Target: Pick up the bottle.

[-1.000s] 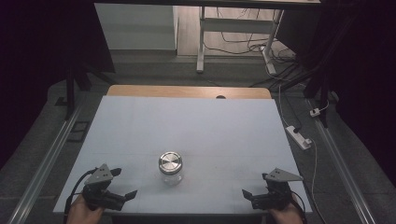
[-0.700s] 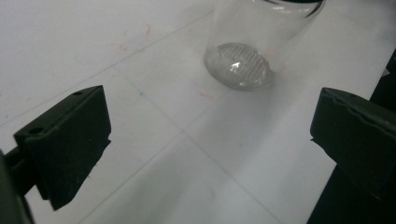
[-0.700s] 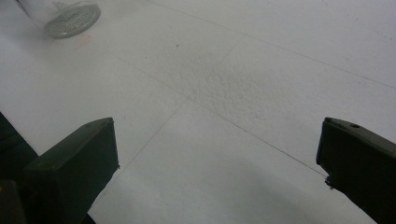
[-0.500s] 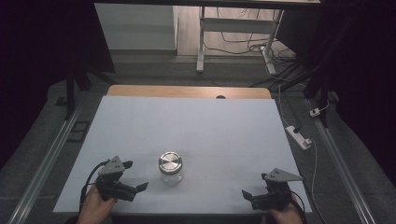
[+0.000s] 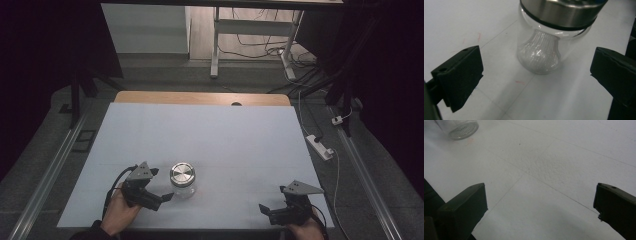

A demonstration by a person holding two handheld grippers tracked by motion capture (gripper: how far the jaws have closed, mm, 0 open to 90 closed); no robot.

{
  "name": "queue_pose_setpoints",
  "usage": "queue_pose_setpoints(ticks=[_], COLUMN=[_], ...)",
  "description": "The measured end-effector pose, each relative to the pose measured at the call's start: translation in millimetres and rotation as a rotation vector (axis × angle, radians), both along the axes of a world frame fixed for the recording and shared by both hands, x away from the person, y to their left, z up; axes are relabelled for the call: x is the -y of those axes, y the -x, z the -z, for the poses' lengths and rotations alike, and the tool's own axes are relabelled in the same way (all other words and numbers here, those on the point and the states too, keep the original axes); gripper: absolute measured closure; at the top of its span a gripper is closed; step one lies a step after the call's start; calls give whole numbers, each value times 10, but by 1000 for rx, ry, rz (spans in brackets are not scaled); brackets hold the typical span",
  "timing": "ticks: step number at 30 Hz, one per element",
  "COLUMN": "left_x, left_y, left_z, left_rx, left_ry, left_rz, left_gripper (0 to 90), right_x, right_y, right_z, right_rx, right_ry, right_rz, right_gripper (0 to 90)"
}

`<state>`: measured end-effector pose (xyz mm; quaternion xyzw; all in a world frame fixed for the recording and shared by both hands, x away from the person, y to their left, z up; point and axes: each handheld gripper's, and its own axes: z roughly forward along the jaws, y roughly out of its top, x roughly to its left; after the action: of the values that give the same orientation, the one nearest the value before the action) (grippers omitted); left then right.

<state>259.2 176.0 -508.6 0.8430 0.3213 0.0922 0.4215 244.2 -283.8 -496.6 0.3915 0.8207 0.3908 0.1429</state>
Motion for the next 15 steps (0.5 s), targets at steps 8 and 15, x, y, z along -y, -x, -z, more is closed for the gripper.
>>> queue_pose_setpoints(ticks=[8, 15], left_x=[183, 294], left_y=[-106, -208], left_z=[50, 87], left_rx=[15, 14], left_ry=[-13, -12], left_rz=[59, 97], left_gripper=[0, 0], right_x=[-2, -3], right_y=[1, 2], right_z=[1, 0], right_rx=[0, 0], right_ry=[4, 4], right_rz=[-2, -3], right_gripper=[0, 0])
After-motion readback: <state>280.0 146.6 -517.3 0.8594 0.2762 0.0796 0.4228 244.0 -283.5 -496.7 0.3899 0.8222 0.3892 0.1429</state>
